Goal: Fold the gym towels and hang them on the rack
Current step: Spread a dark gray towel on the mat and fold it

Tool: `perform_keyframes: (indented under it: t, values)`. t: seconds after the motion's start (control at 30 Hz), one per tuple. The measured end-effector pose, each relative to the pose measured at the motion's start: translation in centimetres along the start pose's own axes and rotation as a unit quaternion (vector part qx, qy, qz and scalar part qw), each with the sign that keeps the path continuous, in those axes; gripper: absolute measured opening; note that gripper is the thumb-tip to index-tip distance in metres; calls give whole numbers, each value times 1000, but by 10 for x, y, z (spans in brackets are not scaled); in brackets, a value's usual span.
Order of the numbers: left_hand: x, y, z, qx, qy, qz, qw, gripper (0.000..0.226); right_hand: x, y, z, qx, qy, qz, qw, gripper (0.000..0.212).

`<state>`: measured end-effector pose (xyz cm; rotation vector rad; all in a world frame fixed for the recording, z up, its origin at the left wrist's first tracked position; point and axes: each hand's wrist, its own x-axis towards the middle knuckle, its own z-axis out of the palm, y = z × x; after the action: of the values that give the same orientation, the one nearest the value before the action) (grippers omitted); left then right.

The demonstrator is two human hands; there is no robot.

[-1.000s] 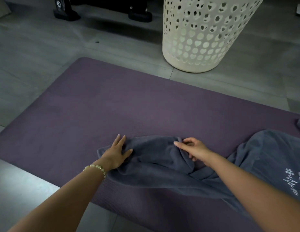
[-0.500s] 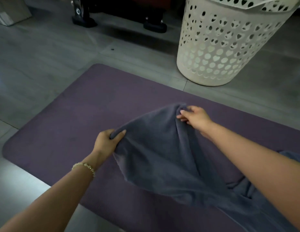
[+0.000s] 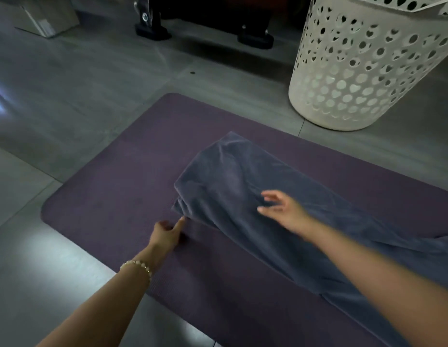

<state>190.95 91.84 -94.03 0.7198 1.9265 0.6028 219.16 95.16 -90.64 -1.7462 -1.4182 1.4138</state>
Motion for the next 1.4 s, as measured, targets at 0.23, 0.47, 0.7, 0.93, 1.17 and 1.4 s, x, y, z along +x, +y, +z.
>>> perform_keyframes:
  t: [0.23, 0.47, 0.7, 0.93, 1.17, 1.4]
  values:
    - [-15, -10, 14, -74, -145, -7, 987, 28, -38, 48, 52, -199, -28, -32, 979, 35]
    - [-6, -11, 17, -97, -106, 23, 989, 68, -34, 48, 78, -248, 39, -17, 968, 48]
    - [17, -11, 7, -47, -90, 46, 994, 61, -5, 63, 61, -141, 47, 2, 989, 12]
    - [41, 4, 8, 18, -25, 39, 999, 41, 3, 67, 50, -22, -12, 42, 999, 9]
    - [20, 32, 16, -7, 37, 186, 982, 23, -7, 58, 38, -11, -9, 58, 998, 19]
    - [-49, 101, 69, -128, -154, 196, 960, 20, -70, 65, -46, -67, 46, 70, 994, 11]
